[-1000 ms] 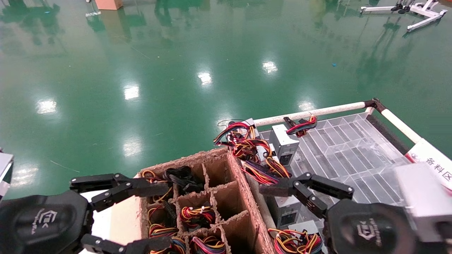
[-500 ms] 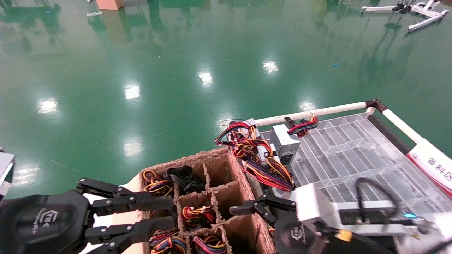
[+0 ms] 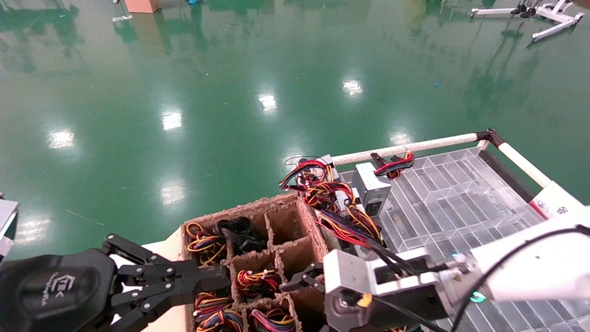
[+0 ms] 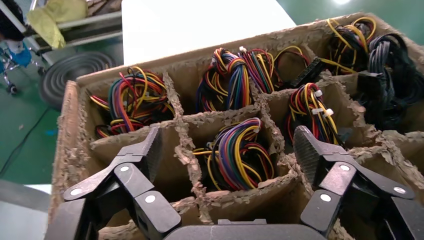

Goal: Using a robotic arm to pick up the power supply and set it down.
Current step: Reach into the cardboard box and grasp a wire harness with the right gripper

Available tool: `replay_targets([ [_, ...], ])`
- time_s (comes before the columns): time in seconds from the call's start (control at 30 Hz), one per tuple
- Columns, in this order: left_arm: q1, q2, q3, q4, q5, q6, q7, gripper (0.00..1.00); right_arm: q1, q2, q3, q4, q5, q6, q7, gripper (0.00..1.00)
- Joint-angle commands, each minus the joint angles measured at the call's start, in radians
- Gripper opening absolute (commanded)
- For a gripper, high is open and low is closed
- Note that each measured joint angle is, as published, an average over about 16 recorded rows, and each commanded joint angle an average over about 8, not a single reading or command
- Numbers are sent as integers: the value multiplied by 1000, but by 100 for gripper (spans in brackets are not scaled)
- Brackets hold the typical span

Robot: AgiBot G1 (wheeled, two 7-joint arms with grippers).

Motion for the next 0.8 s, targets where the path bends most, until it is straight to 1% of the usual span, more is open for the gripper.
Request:
replay_targets([
  [0.03, 0, 0, 0, 0, 0, 0, 0, 0, 22, -23, -16, -31, -20, -4, -17, 0],
  [0.1, 0, 0, 0, 0, 0, 0, 0, 0, 36, -40, -29, -54, -31, -5, -32, 0],
  [0.13, 0, 0, 0, 0, 0, 0, 0, 2, 42, -47, -34, -65, -35, -5, -40, 0],
  [0.17, 0, 0, 0, 0, 0, 0, 0, 7, 48, -54, -40, -75, -40, -5, -47, 0],
  [0.2, 0, 0, 0, 0, 0, 0, 0, 13, 54, -60, -45, -84, -44, -4, -53, 0],
  [0.23, 0, 0, 0, 0, 0, 0, 0, 22, 59, -66, -50, -93, -48, -4, -58, 0],
  [0.4, 0, 0, 0, 0, 0, 0, 0, 74, 81, -86, -74, -129, -68, -3, -76, 0],
  [0.47, 0, 0, 0, 0, 0, 0, 0, 85, 88, -91, -81, -139, -74, -3, -81, 0],
  [0.57, 0, 0, 0, 0, 0, 0, 0, 90, 97, -97, -92, -148, -81, -2, -83, 0],
  [0.8, 0, 0, 0, 0, 0, 0, 0, 93, 111, -97, -111, -142, -94, 2, -74, 0],
])
